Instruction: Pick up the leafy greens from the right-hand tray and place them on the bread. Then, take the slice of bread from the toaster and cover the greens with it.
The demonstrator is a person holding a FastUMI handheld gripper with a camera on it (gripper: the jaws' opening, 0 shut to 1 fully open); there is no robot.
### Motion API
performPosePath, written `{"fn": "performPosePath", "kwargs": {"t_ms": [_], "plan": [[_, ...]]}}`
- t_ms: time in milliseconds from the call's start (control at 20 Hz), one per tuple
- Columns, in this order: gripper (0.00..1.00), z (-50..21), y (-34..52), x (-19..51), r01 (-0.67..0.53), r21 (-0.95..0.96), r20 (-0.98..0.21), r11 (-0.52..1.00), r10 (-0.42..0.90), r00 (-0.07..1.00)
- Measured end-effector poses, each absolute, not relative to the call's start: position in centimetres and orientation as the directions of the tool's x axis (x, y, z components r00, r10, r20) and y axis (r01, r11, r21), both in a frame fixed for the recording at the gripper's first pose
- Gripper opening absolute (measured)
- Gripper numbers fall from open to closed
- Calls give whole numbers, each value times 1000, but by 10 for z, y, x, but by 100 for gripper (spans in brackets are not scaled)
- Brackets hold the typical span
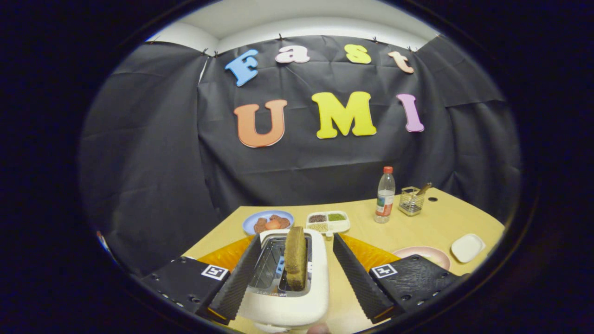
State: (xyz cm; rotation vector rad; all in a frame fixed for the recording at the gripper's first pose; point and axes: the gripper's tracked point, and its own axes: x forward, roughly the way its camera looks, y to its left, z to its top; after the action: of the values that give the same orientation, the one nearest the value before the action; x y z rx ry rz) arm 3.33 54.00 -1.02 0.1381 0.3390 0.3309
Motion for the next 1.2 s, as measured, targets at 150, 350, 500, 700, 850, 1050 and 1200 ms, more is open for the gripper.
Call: {"fn": "performPosePath", "kwargs": {"t_ms": [150, 350, 500, 700, 850, 1050, 1200], "plan": [[93, -21, 543, 44, -273, 178, -334, 945, 319, 887], [77, -37, 547, 56, -248, 173, -390, 953, 298, 871], [47, -44, 549, 57, -249, 169, -416, 954, 298, 859], [17, -42, 549, 56, -257, 168, -417, 952, 305, 856], [11, -30, 549, 50, -276, 171, -402, 946, 322, 857], [11, 9, 546, 46, -324, 221, -324, 920, 383, 865], [11, 40, 527, 47, -344, 273, -266, 898, 414, 871]]}}
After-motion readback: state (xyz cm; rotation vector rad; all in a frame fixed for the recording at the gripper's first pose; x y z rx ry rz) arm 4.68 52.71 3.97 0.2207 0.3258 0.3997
